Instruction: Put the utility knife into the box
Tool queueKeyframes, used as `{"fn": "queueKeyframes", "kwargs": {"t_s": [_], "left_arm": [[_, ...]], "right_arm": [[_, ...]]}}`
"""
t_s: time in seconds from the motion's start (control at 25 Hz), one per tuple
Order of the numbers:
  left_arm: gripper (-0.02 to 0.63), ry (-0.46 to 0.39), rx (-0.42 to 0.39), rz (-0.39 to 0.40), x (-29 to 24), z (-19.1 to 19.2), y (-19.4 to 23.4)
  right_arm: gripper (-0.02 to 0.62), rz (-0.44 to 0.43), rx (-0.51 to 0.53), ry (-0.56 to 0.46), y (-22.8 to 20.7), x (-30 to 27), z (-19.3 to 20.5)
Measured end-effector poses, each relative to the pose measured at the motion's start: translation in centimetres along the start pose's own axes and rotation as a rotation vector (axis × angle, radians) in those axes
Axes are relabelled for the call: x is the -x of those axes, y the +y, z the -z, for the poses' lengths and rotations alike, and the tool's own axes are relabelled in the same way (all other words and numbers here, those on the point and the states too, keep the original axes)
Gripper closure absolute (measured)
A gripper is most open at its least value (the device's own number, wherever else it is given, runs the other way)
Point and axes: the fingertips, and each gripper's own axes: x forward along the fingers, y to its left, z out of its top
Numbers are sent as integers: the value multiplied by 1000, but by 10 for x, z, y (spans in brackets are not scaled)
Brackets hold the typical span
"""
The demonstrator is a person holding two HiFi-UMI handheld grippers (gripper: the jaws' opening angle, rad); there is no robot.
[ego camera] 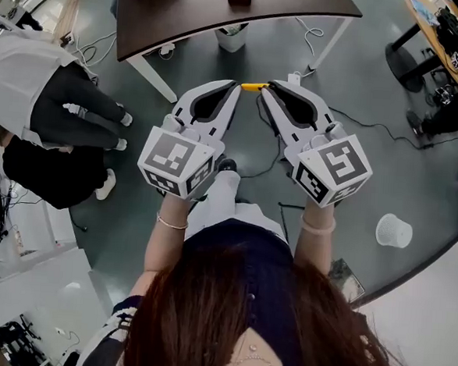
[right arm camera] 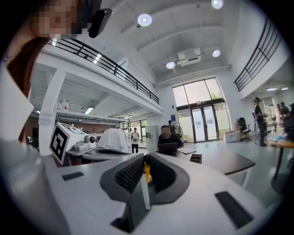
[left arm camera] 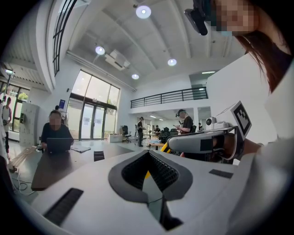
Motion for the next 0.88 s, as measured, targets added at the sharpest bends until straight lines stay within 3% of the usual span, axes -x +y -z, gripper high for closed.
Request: {"fn": "queueKeyframes", "kwargs": {"t_s": [0.6,0.88], "left_arm": [[614,26,-26,28,-120,-6,140],[614,30,-5,33,-172,3,179]], "right_arm": [[546,48,5,11,-111,-143,-22],[546,81,-7,19,-165,-179,-16]]}}
